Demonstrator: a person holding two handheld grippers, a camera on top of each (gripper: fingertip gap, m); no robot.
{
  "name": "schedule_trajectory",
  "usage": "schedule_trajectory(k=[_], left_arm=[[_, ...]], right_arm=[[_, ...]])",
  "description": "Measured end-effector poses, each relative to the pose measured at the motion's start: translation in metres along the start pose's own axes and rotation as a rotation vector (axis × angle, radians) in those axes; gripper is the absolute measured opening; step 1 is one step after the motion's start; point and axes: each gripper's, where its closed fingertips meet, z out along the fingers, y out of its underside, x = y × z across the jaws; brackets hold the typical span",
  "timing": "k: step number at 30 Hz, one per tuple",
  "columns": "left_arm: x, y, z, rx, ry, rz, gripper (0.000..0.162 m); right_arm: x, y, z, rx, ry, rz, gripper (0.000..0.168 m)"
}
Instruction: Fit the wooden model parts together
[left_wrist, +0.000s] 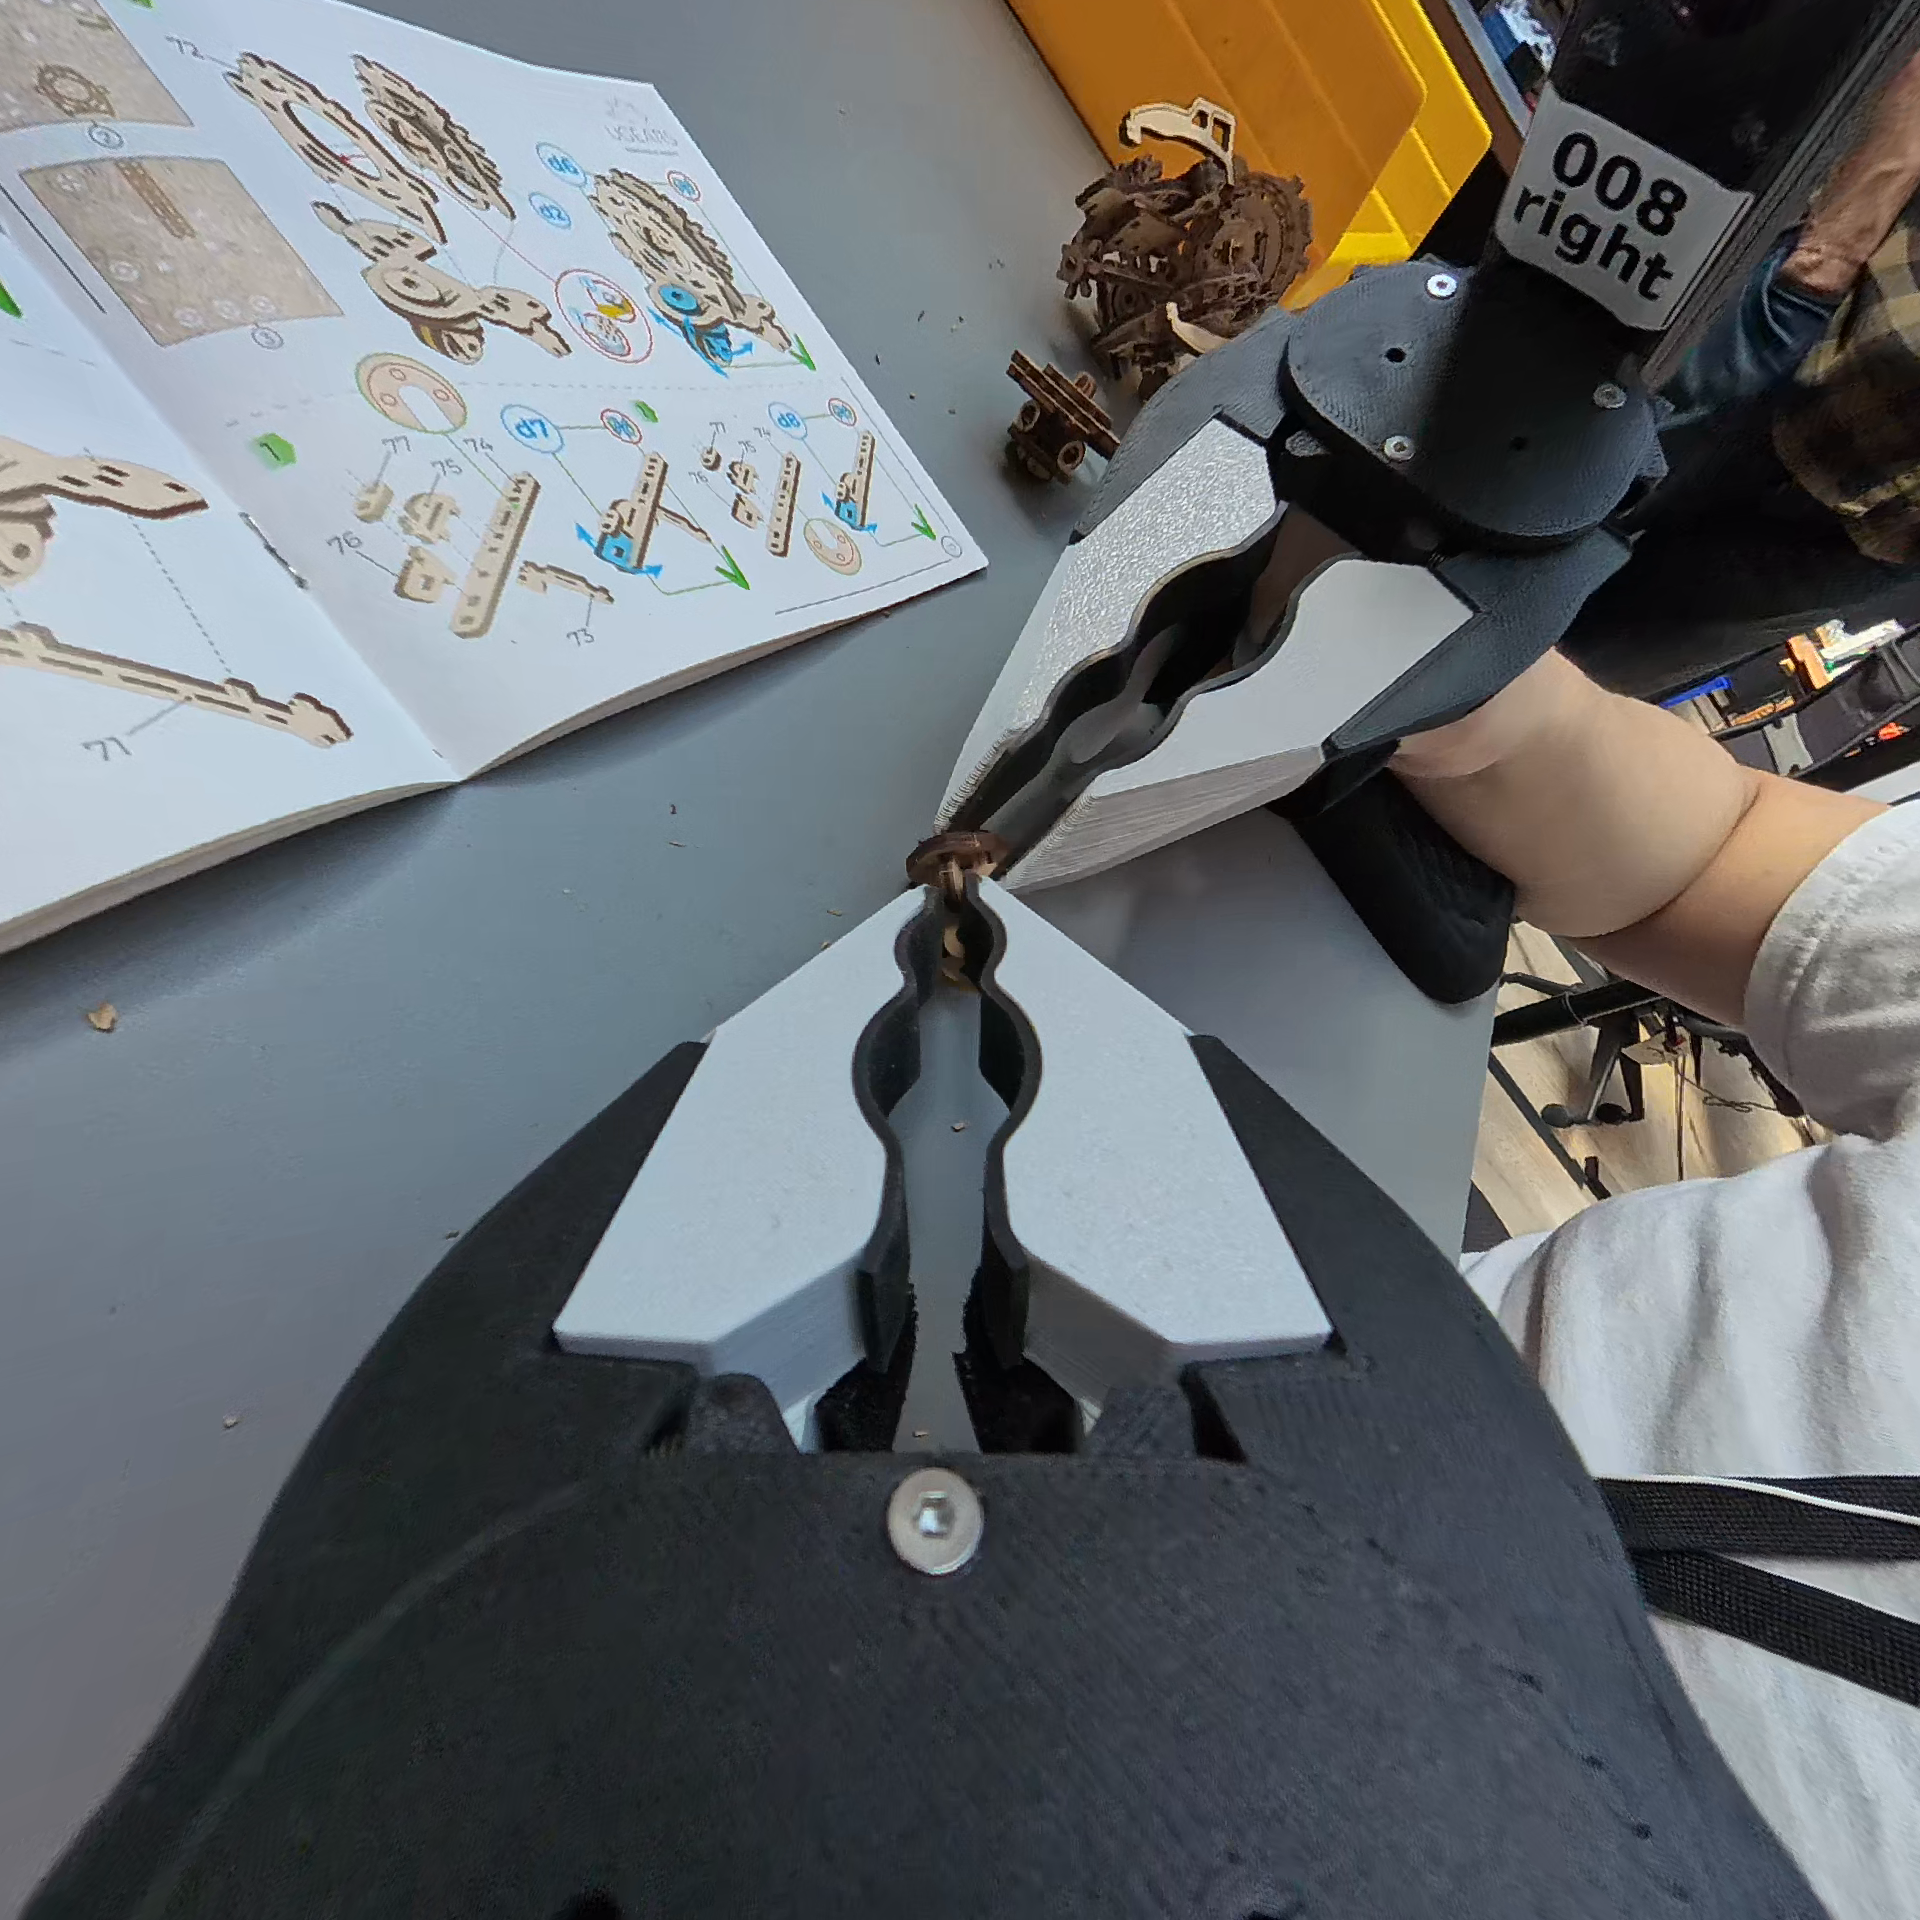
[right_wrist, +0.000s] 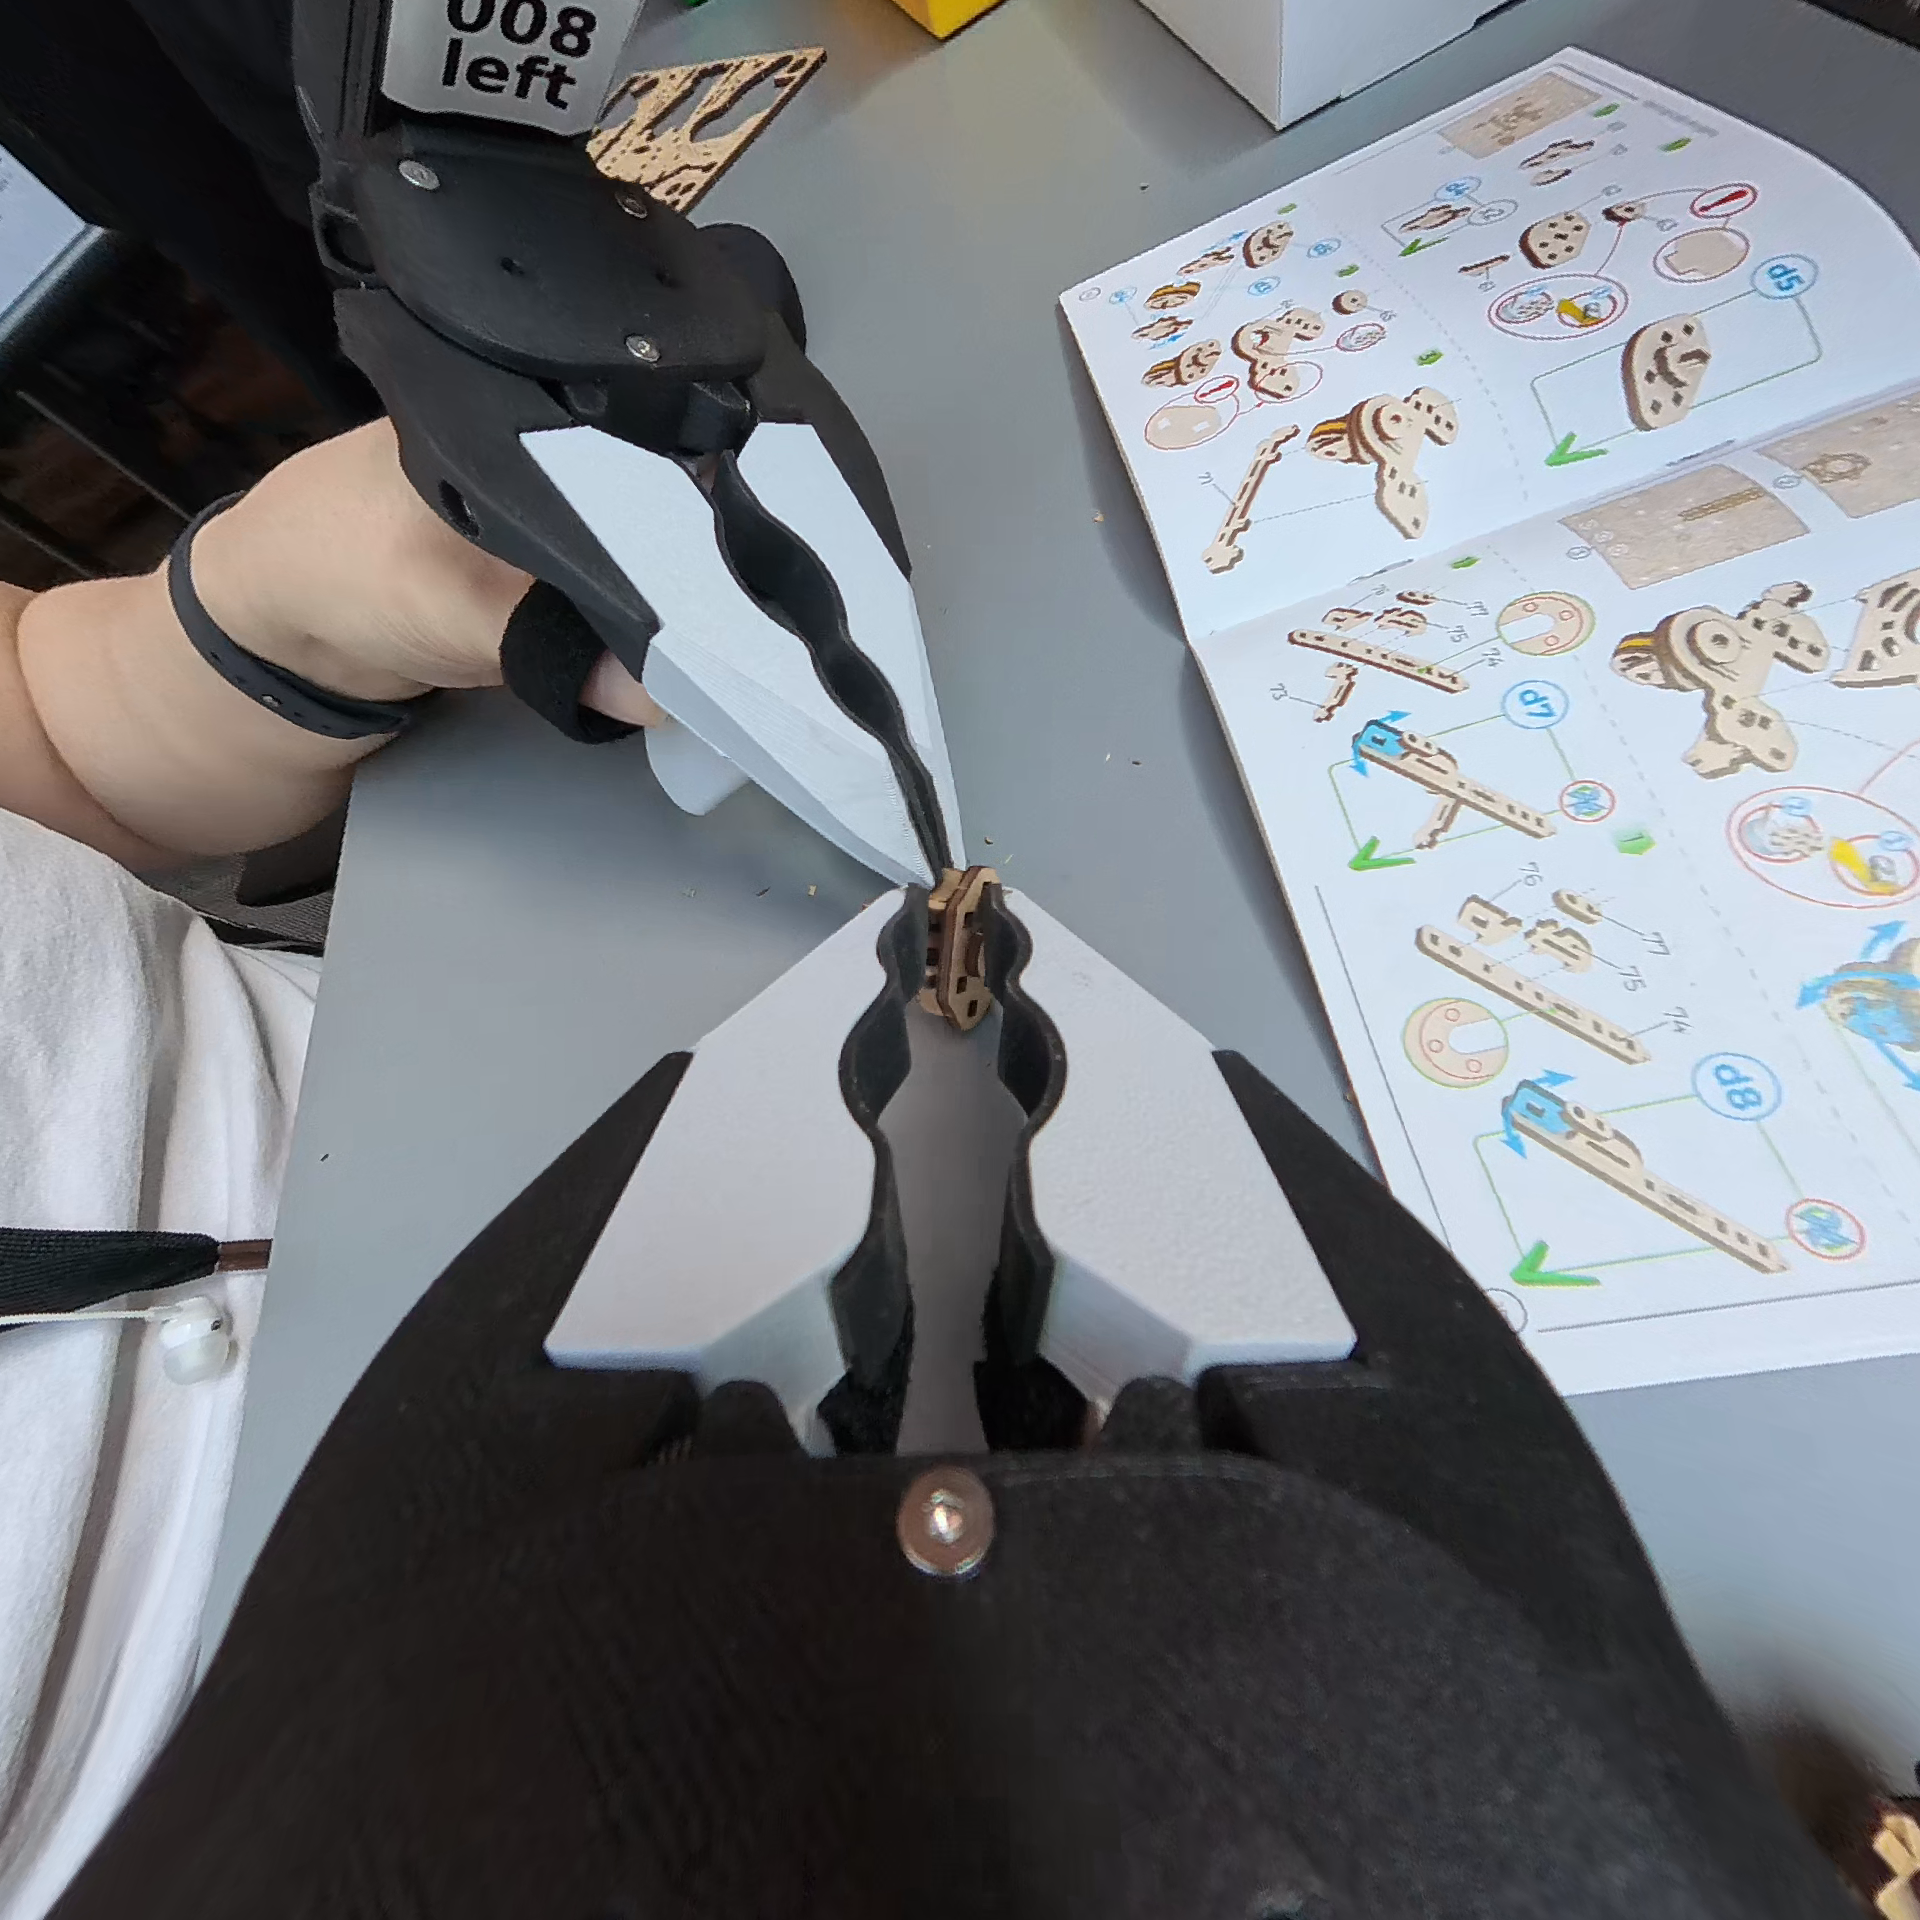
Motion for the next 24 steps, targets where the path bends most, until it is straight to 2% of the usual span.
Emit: schedule_trajectory(k=[3, 5, 9, 12, 15, 17, 21, 24], left_arm=[[0.005, -0.008, -0.008, 0.054, 0.046, 0.022, 0.003], [0.004, -0.014, -0.018, 0.094, 0.026, 0.082, 0.012], [0.013, -0.026, -0.037, 0.183, 0.016, 0.209, 0.019], [0.025, -0.038, -0.050, 0.279, 0.056, 0.241, 0.020], [0.042, -0.045, -0.057, 0.287, 0.142, 0.287, 0.023], [0.052, -0.049, -0.059, 0.295, 0.182, 0.334, 0.026], [0.075, -0.055, -0.057, 0.306, 0.331, 0.361, 0.035], [0.078, -0.056, -0.051, 0.253, 0.328, 0.490, 0.042]], right_arm=[[-0.002, -0.001, -0.001, 0.014, -0.037, 0.029, 0.009], [-0.004, -0.004, -0.003, 0.032, -0.063, 0.048, 0.009], [-0.004, -0.022, -0.015, 0.146, -0.162, 0.175, 0.009], [-0.004, -0.045, -0.034, 0.300, -0.304, 0.335, 0.009], [-0.007, -0.069, -0.059, 0.461, -0.495, 0.500, 0.008], [-0.008, -0.075, -0.069, 0.511, -0.561, 0.544, 0.008], [-0.021, -0.076, -0.074, 0.493, -0.556, 0.347, 0.008], [-0.033, -0.080, -0.081, 0.508, -0.522, 0.153, 0.008]])
